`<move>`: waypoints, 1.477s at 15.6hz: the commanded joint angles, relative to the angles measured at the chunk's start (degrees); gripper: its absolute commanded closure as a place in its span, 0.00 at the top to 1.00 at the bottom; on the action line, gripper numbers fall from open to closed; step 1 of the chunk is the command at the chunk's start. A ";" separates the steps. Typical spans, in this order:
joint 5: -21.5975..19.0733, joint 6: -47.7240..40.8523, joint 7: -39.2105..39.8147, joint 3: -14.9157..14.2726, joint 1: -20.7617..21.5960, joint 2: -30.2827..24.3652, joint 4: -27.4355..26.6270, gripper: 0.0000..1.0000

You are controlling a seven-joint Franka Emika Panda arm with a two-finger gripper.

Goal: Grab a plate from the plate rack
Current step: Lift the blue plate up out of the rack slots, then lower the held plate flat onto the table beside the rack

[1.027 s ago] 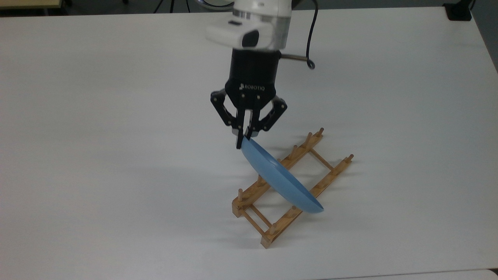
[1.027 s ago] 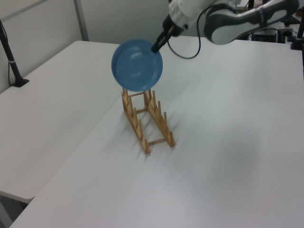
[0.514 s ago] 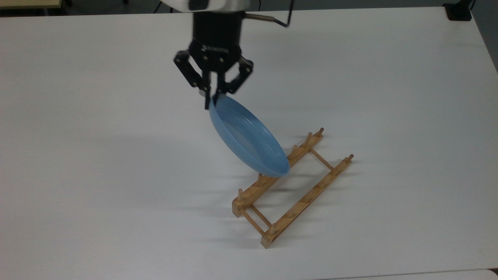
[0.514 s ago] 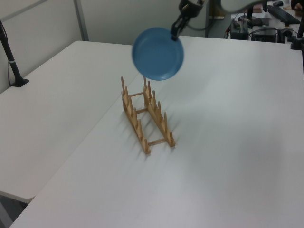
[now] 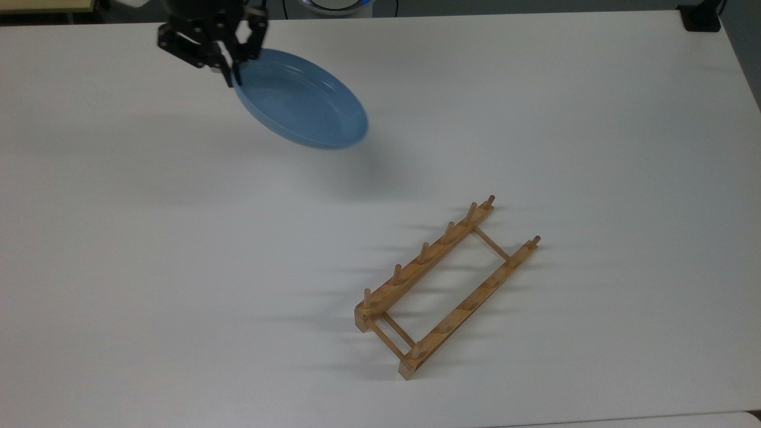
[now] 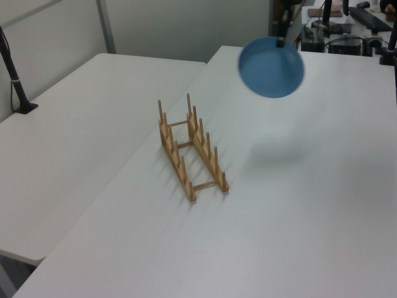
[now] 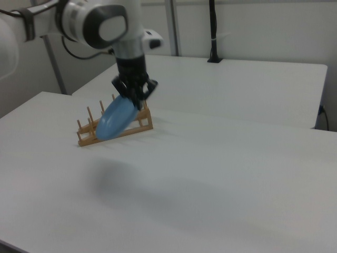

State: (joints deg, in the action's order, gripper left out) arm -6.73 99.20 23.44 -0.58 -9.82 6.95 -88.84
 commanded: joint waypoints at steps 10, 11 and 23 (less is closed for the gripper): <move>-4.08 12.66 16.02 -0.04 -9.78 3.67 -19.43 0.01; -4.08 14.51 15.94 -0.04 -9.69 4.38 -20.23 0.01; -4.08 15.23 14.80 -0.04 -9.78 7.03 -19.80 1.00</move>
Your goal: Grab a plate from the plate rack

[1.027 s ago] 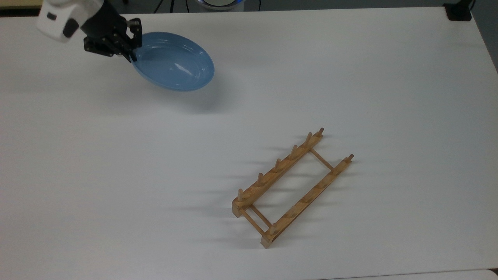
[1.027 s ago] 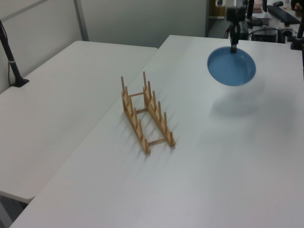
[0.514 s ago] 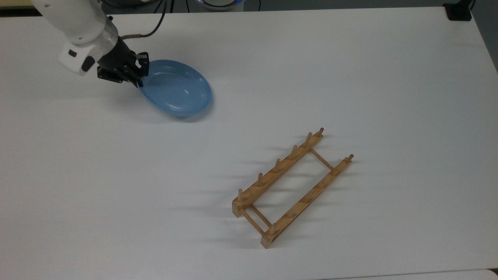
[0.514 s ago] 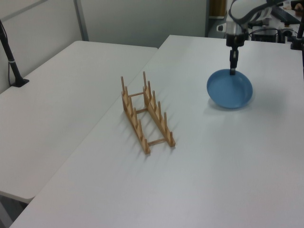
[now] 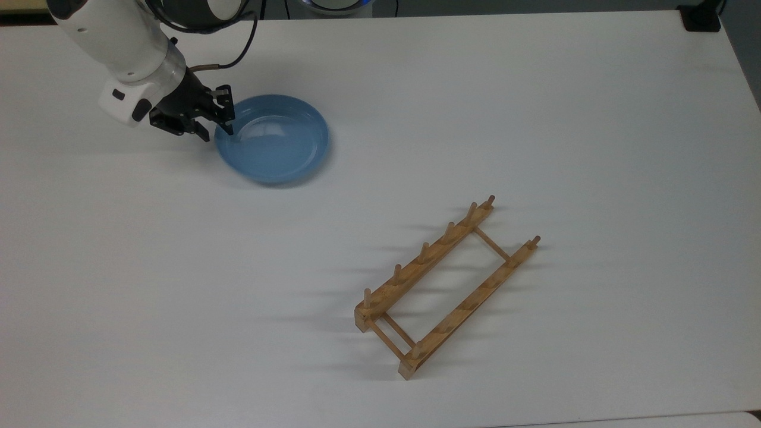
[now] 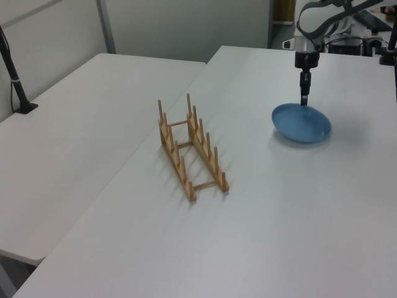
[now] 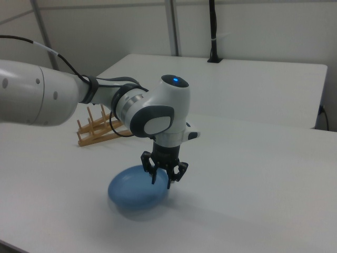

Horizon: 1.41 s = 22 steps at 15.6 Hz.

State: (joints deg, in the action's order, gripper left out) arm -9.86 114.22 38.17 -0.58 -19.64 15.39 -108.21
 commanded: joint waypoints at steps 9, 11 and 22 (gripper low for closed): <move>-1.04 -17.52 -29.68 -0.13 4.95 -13.44 12.39 1.00; -0.60 -20.60 -37.34 -0.21 7.85 -15.38 13.81 1.00; 8.87 -17.74 -51.02 -4.26 22.36 -20.57 14.08 1.00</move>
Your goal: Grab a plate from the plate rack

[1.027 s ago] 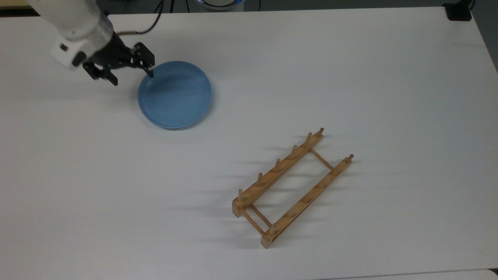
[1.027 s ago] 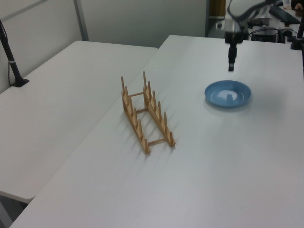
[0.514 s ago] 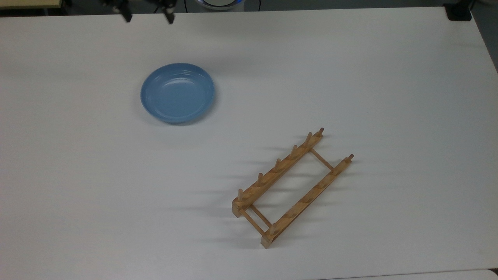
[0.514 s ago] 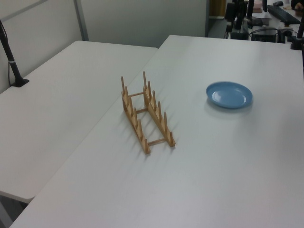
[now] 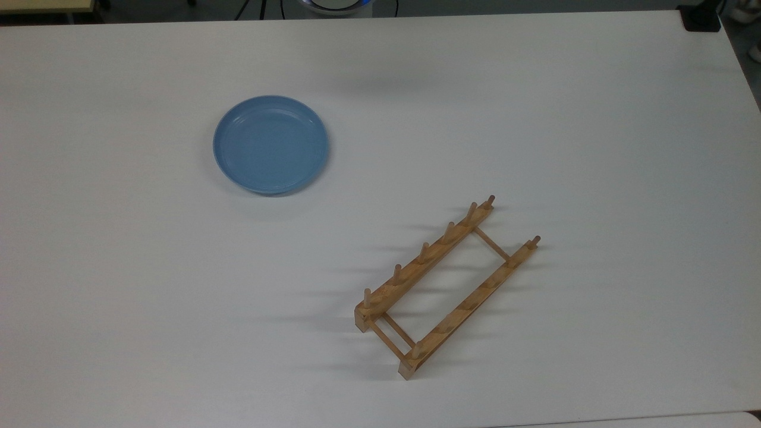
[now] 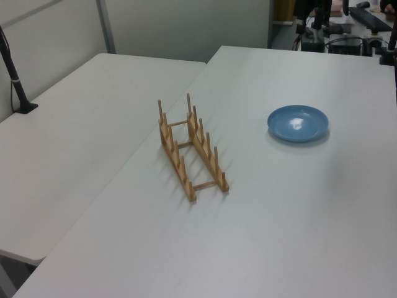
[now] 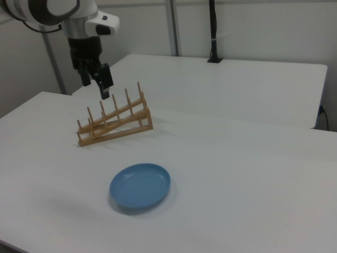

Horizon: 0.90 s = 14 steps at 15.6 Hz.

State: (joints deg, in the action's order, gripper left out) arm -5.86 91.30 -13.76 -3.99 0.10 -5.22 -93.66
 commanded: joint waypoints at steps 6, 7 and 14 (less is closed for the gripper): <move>5.60 6.78 11.74 -0.75 1.92 1.79 -0.48 1.00; 5.60 6.78 11.74 -0.66 1.92 2.32 -0.48 1.00; 5.60 6.87 11.38 0.83 0.78 3.38 -0.21 1.00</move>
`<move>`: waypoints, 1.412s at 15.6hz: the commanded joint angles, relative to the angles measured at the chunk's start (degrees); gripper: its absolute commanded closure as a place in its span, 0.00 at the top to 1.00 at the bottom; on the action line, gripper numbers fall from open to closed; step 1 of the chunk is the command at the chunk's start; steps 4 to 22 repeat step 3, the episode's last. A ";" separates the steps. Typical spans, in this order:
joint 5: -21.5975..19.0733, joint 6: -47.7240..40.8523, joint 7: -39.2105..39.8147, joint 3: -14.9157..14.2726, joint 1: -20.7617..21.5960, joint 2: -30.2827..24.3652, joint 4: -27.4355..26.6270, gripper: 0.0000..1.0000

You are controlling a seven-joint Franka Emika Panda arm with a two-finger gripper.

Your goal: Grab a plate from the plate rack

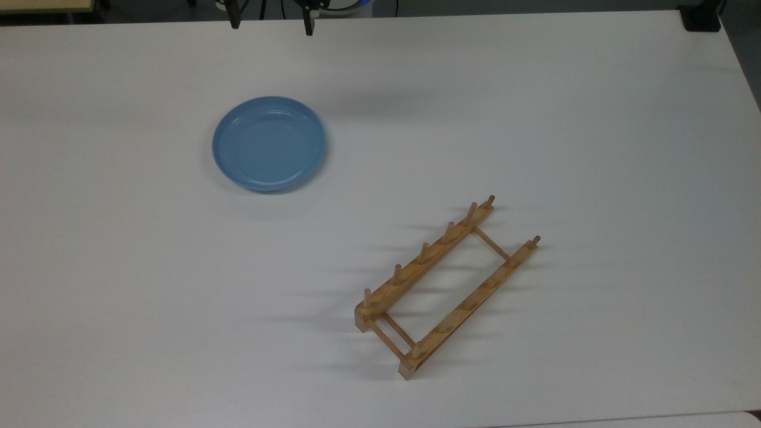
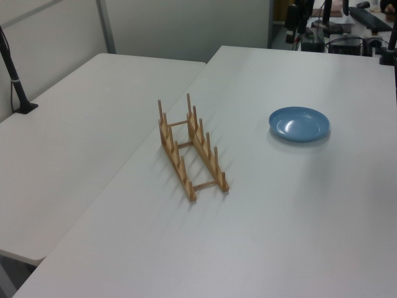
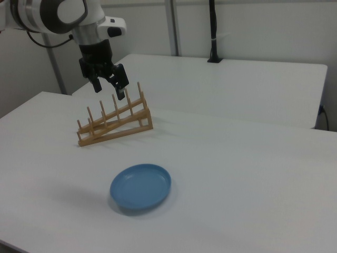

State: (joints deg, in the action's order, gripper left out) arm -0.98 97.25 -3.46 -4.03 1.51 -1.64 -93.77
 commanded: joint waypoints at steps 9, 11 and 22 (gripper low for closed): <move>0.63 0.84 0.83 0.95 -0.63 -0.21 -0.01 1.00; 0.63 0.84 0.83 0.95 -0.63 -0.21 -0.01 1.00; 0.63 0.84 0.83 0.95 -0.63 -0.21 -0.01 1.00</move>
